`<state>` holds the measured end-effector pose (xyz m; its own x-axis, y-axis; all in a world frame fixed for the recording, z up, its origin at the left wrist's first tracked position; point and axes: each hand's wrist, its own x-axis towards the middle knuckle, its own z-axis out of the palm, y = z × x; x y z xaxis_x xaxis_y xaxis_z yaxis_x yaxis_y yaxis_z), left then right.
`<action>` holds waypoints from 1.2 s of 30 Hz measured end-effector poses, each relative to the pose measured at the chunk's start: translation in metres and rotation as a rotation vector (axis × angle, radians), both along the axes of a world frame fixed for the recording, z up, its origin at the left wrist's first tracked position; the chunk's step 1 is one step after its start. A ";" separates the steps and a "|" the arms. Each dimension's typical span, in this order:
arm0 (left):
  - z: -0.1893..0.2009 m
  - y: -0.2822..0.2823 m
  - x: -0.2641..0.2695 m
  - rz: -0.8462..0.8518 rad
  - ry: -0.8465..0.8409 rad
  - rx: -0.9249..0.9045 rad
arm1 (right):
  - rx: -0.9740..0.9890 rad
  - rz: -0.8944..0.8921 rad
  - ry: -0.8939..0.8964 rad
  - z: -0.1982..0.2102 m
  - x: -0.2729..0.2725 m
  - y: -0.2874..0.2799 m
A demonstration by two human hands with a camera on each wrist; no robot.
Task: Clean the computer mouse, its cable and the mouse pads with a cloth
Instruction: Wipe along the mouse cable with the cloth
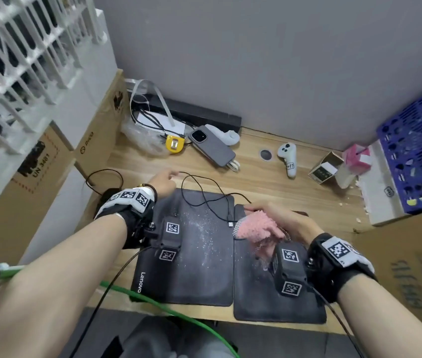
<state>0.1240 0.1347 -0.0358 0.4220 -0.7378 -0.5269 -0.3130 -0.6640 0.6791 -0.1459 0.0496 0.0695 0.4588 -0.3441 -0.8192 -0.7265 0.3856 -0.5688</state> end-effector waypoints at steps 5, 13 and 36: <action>-0.029 -0.001 0.008 0.037 0.009 0.056 | -0.346 0.273 0.322 -0.041 -0.019 -0.015; -0.040 -0.019 0.013 0.027 -0.074 0.030 | -0.576 -0.014 0.158 -0.066 0.009 -0.040; -0.042 -0.049 0.025 -0.101 -0.226 0.000 | -0.253 -0.351 -0.063 -0.088 0.057 -0.063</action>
<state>0.1488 0.0856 -0.0779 0.4530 -0.7824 -0.4273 -0.5217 -0.6214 0.5846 -0.0886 -0.0130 -0.0181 0.3245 -0.6743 -0.6633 -0.5369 0.4461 -0.7161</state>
